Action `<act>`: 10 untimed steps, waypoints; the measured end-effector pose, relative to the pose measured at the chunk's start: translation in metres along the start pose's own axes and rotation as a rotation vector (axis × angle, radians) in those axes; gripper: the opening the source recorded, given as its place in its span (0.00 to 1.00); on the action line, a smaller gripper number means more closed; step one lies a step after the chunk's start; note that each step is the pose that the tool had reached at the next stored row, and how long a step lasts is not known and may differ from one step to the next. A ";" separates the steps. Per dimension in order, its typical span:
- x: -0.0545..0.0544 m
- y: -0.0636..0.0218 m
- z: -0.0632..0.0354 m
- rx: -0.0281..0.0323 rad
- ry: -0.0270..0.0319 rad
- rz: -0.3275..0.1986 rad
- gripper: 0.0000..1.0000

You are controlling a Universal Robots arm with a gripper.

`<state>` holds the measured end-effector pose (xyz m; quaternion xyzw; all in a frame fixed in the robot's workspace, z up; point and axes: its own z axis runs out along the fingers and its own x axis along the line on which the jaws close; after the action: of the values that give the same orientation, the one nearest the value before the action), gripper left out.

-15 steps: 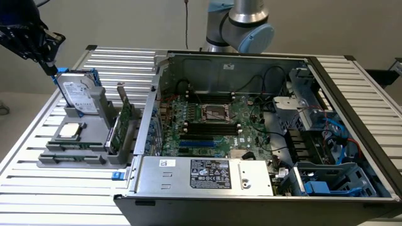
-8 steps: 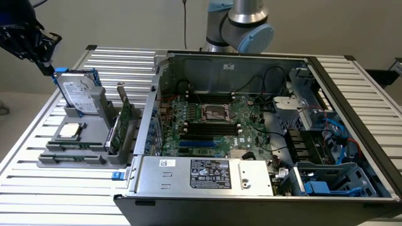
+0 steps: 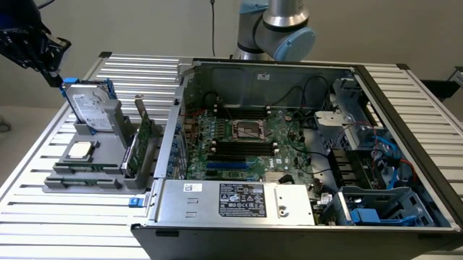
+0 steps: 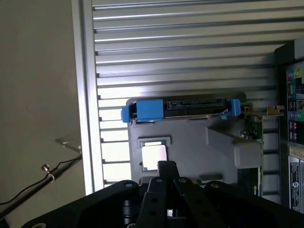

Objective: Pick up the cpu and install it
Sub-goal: 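Pick up the cpu and move it towards the insertion slot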

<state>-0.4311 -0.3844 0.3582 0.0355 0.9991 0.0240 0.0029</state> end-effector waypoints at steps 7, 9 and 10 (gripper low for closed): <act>0.000 0.0000 0.0000 0.0000 0.0000 0.000 0.30; 0.000 -0.0001 0.0000 0.0001 0.0002 0.000 0.36; 0.001 -0.0001 0.0002 0.0001 0.0000 0.000 0.42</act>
<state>-0.4319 -0.3844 0.3580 0.0356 0.9991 0.0240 0.0029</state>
